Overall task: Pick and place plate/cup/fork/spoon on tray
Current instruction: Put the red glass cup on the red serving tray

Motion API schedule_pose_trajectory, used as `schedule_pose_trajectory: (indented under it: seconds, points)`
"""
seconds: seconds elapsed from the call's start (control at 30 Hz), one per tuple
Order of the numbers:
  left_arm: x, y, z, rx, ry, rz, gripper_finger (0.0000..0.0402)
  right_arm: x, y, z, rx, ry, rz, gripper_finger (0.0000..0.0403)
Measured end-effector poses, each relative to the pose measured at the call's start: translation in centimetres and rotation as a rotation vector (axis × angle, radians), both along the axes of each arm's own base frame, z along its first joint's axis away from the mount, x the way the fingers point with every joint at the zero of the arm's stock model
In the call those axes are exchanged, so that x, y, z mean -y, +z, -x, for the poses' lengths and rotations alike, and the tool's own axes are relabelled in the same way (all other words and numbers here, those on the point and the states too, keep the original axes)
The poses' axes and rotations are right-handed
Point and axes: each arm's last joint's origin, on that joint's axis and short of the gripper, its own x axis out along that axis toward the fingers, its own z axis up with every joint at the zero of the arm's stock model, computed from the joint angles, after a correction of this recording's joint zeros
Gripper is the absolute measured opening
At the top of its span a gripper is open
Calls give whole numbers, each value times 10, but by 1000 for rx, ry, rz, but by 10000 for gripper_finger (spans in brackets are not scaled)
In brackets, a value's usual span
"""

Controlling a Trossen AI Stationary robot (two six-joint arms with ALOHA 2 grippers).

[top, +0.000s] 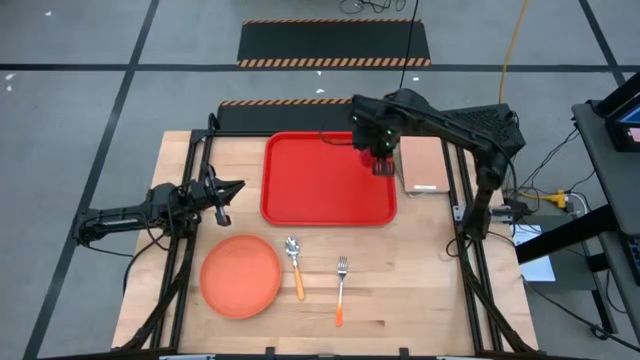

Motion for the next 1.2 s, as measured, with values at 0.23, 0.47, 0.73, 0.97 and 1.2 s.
schedule_pose_trajectory:
  seconds: [0.23,0.47,0.73,0.97,1.2]
  points:
    - [0,0,0,1,0,4,33,38,-14,4,-36,-40,39,2]
    - [0,0,0,2,-1,4,33,58,-22,7,-9,-88,53,2]
    - [0,0,0,3,-1,6,33,65,-43,8,-25,-107,31,2]
    - [0,0,0,2,-1,6,33,69,-61,6,-24,-104,38,2]
    - [0,0,0,2,-1,6,33,77,-72,9,-23,-113,45,2]
